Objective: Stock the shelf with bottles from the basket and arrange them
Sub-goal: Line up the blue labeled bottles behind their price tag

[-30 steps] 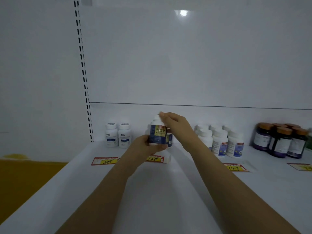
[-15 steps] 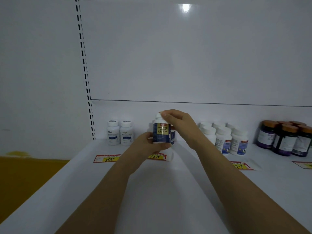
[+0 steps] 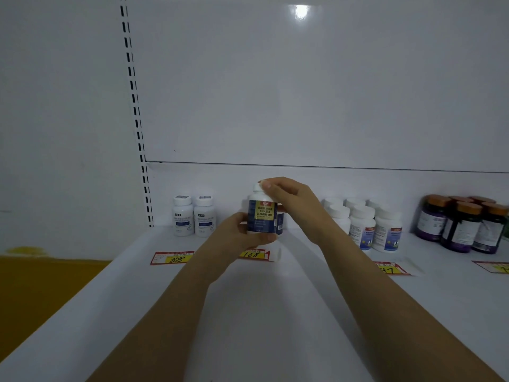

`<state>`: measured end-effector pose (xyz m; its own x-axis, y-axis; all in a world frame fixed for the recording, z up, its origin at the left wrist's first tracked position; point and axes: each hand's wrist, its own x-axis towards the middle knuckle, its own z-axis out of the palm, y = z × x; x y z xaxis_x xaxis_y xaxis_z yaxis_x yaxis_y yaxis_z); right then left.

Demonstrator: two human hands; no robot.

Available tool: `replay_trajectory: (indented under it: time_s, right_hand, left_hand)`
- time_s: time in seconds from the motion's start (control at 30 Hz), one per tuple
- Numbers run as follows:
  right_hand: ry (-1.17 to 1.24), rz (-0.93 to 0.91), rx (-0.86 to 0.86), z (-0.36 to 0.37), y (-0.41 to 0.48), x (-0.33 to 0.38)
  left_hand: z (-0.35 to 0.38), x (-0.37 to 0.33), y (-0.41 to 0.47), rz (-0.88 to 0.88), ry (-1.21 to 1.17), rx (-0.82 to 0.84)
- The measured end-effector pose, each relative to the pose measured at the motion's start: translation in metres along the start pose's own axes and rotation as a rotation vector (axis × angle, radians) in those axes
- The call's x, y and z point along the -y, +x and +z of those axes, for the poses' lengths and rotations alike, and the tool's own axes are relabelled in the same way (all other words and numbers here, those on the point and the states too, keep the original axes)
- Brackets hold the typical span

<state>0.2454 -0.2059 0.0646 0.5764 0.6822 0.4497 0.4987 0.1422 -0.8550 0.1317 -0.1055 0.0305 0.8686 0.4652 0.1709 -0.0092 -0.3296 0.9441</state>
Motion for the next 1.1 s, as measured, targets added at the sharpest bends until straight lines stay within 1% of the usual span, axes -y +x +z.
replay_trajectory:
  time_s: [0.17, 0.27, 0.33, 0.4, 0.47, 0.5, 0.57, 0.63, 0.73, 0.77, 0.83, 0.9, 0.97, 1.03, 1.1]
  right_hand:
    - [-0.018, -0.013, -0.027, 0.001, 0.0, 0.002]
    - [0.053, -0.033, -0.04, -0.001, -0.002, 0.004]
    - [0.112, -0.032, -0.04, -0.004, -0.002, 0.006]
    - [0.235, -0.013, -0.017, -0.005, -0.002, 0.009]
    - [0.335, 0.018, 0.011, -0.003, -0.002, 0.012]
    - [0.323, 0.023, 0.018, -0.001, -0.003, 0.014]
    - [0.21, 0.004, 0.016, 0.003, -0.005, 0.017]
    - [0.159, -0.022, -0.01, 0.002, -0.006, 0.017]
    - [0.188, -0.045, -0.035, -0.002, -0.008, 0.019]
    - [0.203, -0.054, -0.035, -0.003, -0.009, 0.02]
    - [0.219, -0.084, -0.028, -0.003, -0.01, 0.024]
    - [0.26, -0.108, -0.02, -0.003, -0.011, 0.029]
    - [0.269, -0.113, -0.025, -0.001, -0.013, 0.034]
    - [0.18, -0.124, -0.051, 0.001, -0.014, 0.036]
    - [0.131, -0.14, -0.079, 0.002, -0.015, 0.036]
  left_hand:
    - [-0.001, 0.001, 0.0, 0.012, -0.03, 0.0]
    - [-0.001, -0.001, -0.002, 0.025, -0.085, 0.025]
    - [0.0, -0.002, -0.005, 0.07, -0.099, 0.038]
    - [0.002, -0.004, -0.008, 0.156, -0.057, -0.029]
    - [0.005, -0.007, -0.008, 0.202, -0.023, -0.17]
    - [0.007, -0.008, -0.008, 0.224, 0.006, -0.239]
    - [0.009, -0.007, -0.007, 0.266, 0.079, -0.321]
    - [0.009, -0.006, -0.006, 0.275, 0.066, -0.301]
    - [0.007, -0.01, -0.009, 0.209, -0.039, -0.123]
    - [0.006, -0.011, -0.009, 0.195, -0.063, -0.078]
    - [0.004, -0.014, -0.009, 0.168, -0.187, -0.026]
    - [0.002, -0.017, -0.012, 0.186, -0.265, -0.044]
    - [0.0, -0.018, -0.015, 0.256, -0.228, -0.116]
    - [0.0, -0.02, -0.017, 0.305, -0.163, -0.179]
    - [-0.001, -0.02, -0.018, 0.314, -0.125, -0.21]
